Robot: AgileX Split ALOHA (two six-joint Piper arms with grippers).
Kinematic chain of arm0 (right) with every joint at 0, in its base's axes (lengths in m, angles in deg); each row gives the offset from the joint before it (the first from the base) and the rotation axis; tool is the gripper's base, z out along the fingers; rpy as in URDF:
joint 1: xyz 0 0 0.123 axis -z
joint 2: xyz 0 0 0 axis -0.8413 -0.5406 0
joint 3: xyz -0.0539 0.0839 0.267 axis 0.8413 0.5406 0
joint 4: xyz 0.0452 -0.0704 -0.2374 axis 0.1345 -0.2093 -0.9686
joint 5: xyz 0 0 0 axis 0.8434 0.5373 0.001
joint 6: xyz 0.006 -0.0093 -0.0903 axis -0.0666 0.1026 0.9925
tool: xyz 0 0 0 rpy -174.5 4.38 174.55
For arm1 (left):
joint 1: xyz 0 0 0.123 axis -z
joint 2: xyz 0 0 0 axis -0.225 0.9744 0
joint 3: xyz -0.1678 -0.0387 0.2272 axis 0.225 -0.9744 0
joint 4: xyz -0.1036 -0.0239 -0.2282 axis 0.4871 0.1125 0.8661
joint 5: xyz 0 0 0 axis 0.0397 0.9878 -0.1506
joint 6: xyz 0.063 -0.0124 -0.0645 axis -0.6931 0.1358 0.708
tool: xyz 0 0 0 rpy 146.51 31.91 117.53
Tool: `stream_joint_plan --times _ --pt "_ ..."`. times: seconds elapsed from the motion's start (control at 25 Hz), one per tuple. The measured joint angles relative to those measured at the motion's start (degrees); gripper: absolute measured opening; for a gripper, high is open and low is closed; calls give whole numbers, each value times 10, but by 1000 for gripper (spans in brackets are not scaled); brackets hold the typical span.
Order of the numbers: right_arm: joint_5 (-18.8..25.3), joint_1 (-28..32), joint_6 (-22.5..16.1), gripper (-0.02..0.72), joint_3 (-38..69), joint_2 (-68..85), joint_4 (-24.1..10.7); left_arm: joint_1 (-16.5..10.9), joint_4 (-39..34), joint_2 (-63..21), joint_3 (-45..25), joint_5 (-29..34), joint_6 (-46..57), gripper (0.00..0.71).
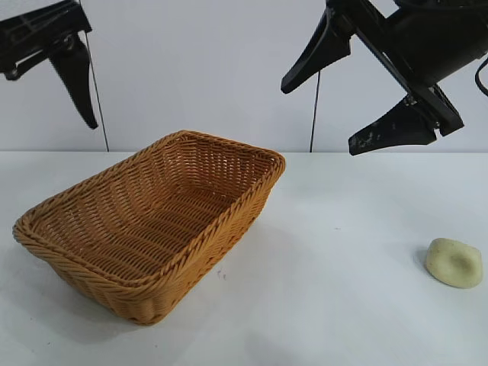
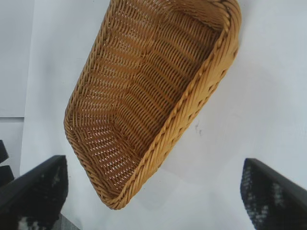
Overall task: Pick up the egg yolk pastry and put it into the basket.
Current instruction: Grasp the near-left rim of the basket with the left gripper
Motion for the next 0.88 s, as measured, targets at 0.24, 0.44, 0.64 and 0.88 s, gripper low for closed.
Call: stream_joint_plan --times 0.24,0.44,0.64,0.88 --pt "1 0 0 695 0 0 0 0 -1 0 -1 -26 21 695" --pt "11 0 0 695 0 0 0 0 -5 25 -1 -44 35 695" --pt "15 0 0 695 0 0 0 -2 -4 103 -1 -86 35 695" --pt "25 0 -2 695 0 0 0 -21 18 182 -1 -135 34 695"
